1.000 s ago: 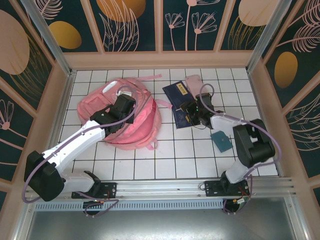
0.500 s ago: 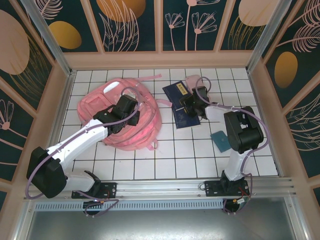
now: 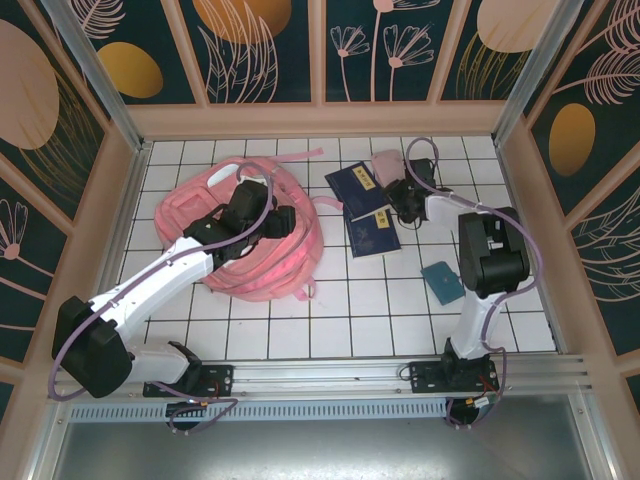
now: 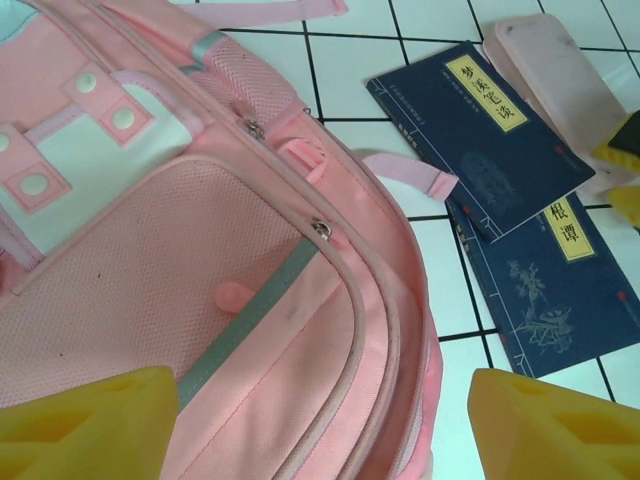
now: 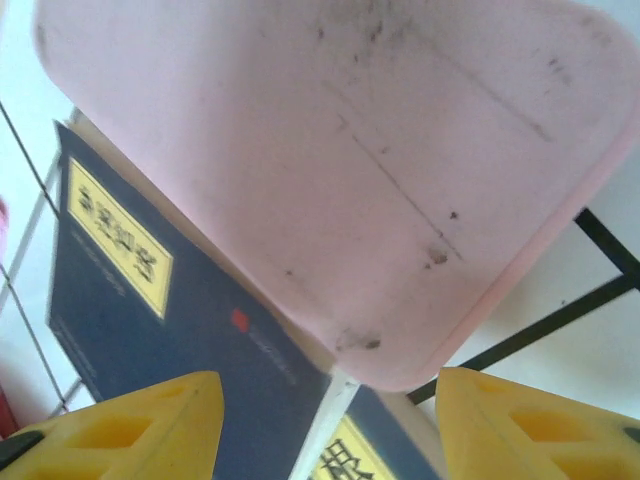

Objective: Pack the student bag

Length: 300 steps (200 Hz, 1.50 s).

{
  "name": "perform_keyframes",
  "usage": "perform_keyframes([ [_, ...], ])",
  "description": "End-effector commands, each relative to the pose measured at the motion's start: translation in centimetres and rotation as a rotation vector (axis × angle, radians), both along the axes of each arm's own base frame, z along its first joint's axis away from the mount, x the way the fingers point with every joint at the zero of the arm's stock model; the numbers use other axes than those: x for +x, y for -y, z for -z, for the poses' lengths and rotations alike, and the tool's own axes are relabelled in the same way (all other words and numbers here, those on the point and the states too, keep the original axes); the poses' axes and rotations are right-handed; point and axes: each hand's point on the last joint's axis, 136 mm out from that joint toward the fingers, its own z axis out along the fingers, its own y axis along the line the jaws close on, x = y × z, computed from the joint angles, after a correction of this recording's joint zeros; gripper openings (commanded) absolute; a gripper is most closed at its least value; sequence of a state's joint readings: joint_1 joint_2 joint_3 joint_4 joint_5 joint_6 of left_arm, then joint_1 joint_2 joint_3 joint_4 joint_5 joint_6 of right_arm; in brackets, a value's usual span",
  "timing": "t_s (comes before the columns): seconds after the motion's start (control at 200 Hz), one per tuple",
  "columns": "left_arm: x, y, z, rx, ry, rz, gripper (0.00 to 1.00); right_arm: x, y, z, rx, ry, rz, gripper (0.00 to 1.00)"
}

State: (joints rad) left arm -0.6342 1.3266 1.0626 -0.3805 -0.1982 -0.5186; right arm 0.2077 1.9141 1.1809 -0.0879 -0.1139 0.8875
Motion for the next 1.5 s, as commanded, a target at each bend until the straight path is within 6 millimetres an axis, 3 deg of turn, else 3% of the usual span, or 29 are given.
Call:
perform_keyframes([
  [0.0, 0.8, 0.0, -1.6, -0.051, 0.035, -0.046, 0.77, 0.5, -2.1, 0.1, 0.034, 0.002, -0.128, 0.57],
  [0.505, 0.8, 0.3, -1.0, -0.066, 0.001, -0.055, 0.79, 1.9, -1.2, 1.4, 0.000, 0.006, -0.076, 0.46],
  [0.681, 0.9, 0.8, -1.0, -0.089, -0.010, -0.048, 0.79, 2.2, -0.9, 0.9, -0.012, 0.027, -0.048, 0.34],
  [0.856, 1.0, 1.7, -1.1, -0.130, -0.020, -0.031, 0.79, 1.2, -0.2, 0.0, -0.039, 0.048, -0.030, 0.14],
  [1.016, 1.2, 3.6, -1.7, -0.188, -0.054, 0.026, 0.78, -0.7, 0.6, -1.4, -0.059, 0.066, -0.023, 0.06],
  [1.161, 1.4, 5.3, -1.8, -0.269, -0.077, 0.051, 0.77, -4.0, 0.7, -2.2, -0.043, 0.057, -0.048, 0.06],
  [1.351, 0.4, 10.0, -1.4, -0.449, -0.153, 0.140, 0.75, -9.3, -0.4, -4.0, 0.067, 0.069, -0.125, 0.05],
  [1.496, -0.5, 14.0, -0.6, -0.603, -0.224, 0.121, 0.74, -11.5, -0.9, -6.8, 0.159, 0.116, -0.128, 0.05],
])
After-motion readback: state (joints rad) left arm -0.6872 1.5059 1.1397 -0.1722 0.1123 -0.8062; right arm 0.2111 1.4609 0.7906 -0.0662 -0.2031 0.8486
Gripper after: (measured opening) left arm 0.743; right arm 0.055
